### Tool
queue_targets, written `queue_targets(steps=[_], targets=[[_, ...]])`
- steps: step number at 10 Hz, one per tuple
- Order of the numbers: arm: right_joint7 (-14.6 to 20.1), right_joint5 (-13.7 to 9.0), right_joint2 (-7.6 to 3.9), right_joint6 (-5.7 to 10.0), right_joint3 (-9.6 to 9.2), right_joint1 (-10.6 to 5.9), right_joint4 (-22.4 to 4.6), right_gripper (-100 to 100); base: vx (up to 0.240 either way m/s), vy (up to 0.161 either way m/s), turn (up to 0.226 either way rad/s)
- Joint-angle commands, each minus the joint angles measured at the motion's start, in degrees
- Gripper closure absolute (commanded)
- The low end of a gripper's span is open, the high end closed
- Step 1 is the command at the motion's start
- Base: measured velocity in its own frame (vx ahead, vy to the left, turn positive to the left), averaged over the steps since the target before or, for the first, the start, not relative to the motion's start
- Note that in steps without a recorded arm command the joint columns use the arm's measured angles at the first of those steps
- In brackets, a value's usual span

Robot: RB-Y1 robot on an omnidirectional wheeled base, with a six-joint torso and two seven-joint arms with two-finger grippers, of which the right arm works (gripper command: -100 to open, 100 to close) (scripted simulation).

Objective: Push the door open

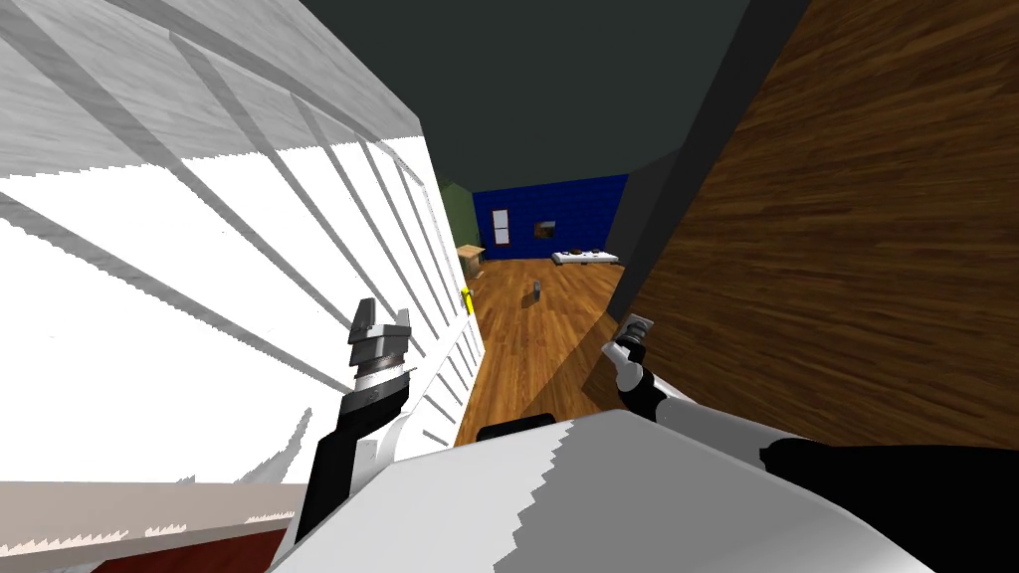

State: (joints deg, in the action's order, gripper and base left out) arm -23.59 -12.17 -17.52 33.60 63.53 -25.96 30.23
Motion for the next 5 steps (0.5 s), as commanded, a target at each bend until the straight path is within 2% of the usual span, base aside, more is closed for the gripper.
queue_targets(steps=[1,2,3,5], targets=[[-0.98,-0.25,0.40,-0.53,1.18,0.07,1.74,100,0.125,-0.069,-0.002],[-0.98,-0.25,0.40,-0.53,1.18,0.07,1.74,100,0.082,-0.030,-0.020],[-2.01,-0.56,0.24,-0.14,3.02,0.06,1.88,100,0.124,-0.069,-0.010],[-3.18,-0.92,0.04,0.31,5.15,0.04,2.04,100,0.177,-0.113,-0.007]])
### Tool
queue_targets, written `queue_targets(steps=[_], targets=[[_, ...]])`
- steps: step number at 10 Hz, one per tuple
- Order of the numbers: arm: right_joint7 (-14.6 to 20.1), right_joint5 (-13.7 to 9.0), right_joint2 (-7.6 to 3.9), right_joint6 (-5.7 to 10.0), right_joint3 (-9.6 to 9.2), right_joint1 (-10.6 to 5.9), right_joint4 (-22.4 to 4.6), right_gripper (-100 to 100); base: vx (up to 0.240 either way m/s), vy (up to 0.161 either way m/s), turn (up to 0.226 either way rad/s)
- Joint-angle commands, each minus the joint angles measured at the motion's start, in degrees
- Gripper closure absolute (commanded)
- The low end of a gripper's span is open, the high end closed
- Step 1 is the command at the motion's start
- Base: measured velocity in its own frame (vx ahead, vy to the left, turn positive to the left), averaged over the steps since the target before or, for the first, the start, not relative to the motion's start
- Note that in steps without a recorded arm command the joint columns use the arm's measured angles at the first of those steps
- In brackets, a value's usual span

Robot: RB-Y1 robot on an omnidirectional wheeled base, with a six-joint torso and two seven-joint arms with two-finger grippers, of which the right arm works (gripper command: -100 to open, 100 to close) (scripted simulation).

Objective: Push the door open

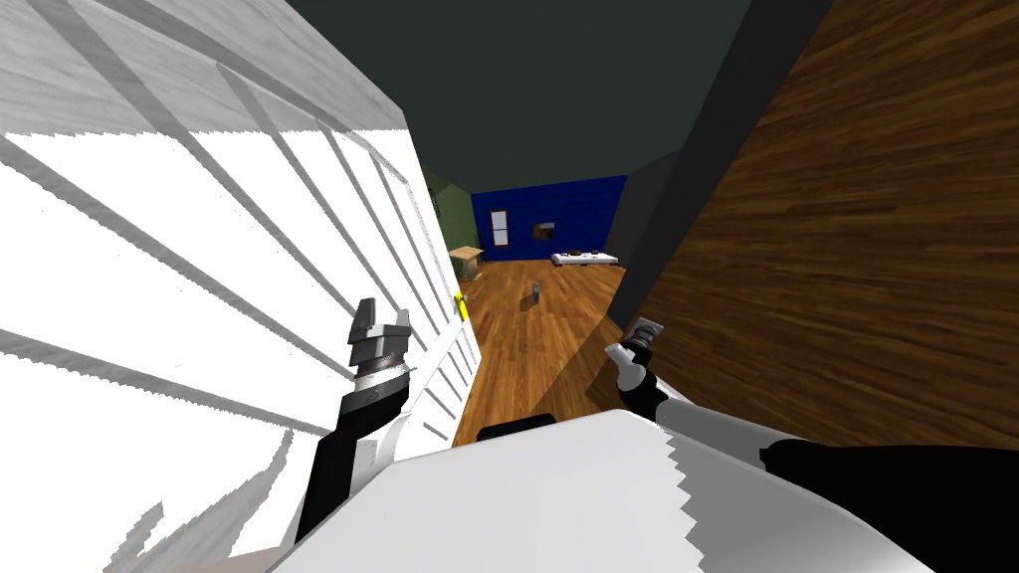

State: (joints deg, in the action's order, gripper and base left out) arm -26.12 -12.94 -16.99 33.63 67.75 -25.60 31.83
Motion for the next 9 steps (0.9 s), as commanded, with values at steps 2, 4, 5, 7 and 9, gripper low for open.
queue_targets(steps=[2,4,5,7,9], targets=[[-1.85,-0.51,-0.68,0.73,3.07,-0.32,0.62,100,0.160,-0.116,-0.008],[-2.91,-0.83,-0.85,1.14,4.99,-0.34,0.76,100,0.135,-0.109,-0.008],[-2.91,-0.83,-0.85,1.14,4.99,-0.34,0.76,100,0.099,-0.075,-0.009],[-3.37,-0.96,-0.74,1.31,5.85,-0.31,0.61,100,0.118,-0.071,-0.016],[-4.74,-1.37,-1.09,2.31,8.45,-0.40,0.79,100,0.103,-0.128,0.003]])
